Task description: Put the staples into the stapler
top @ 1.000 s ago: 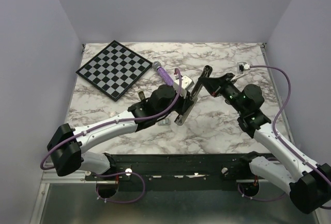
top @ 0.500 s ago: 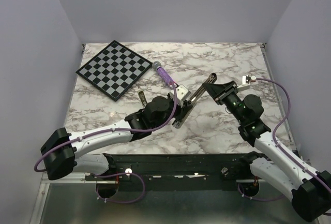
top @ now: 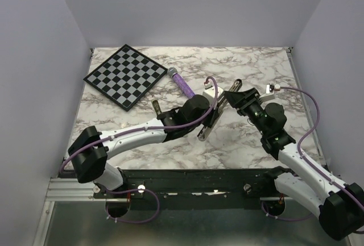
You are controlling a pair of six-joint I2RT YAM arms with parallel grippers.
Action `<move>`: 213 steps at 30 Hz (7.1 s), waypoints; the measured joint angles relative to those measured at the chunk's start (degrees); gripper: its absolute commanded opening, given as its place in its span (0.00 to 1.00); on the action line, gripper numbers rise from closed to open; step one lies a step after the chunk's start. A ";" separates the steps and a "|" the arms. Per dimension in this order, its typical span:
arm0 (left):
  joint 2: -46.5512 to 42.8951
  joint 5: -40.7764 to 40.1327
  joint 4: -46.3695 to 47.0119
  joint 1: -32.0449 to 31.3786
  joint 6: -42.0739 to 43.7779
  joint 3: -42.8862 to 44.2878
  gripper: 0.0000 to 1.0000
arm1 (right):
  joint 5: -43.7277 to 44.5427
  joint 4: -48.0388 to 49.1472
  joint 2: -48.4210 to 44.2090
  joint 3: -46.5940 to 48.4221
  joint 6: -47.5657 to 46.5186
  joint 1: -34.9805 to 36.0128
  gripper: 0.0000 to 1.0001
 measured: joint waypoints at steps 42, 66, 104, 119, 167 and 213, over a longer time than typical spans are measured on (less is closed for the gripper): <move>38.93 -11.50 -25.03 1.73 -10.95 36.15 0.00 | 24.15 -25.57 -30.88 -12.44 -17.14 -1.18 0.90; 45.68 -11.43 -27.06 3.82 -12.98 42.42 0.48 | 23.67 -26.23 -30.91 -12.50 -20.33 -1.18 0.92; -29.68 -28.24 0.04 27.67 1.86 -5.07 0.99 | 13.77 -43.98 33.35 27.39 -28.68 10.97 1.00; -30.01 -34.10 10.93 28.09 12.83 -13.64 0.99 | 18.45 -54.42 44.15 31.36 -27.10 12.39 1.00; -33.81 -37.24 21.66 28.09 18.14 -19.43 0.99 | 3.04 -57.72 55.17 52.35 -31.89 27.45 0.53; -34.29 -37.22 22.05 28.13 18.51 -19.65 0.99 | 7.19 -56.94 62.07 52.39 -27.26 28.00 0.13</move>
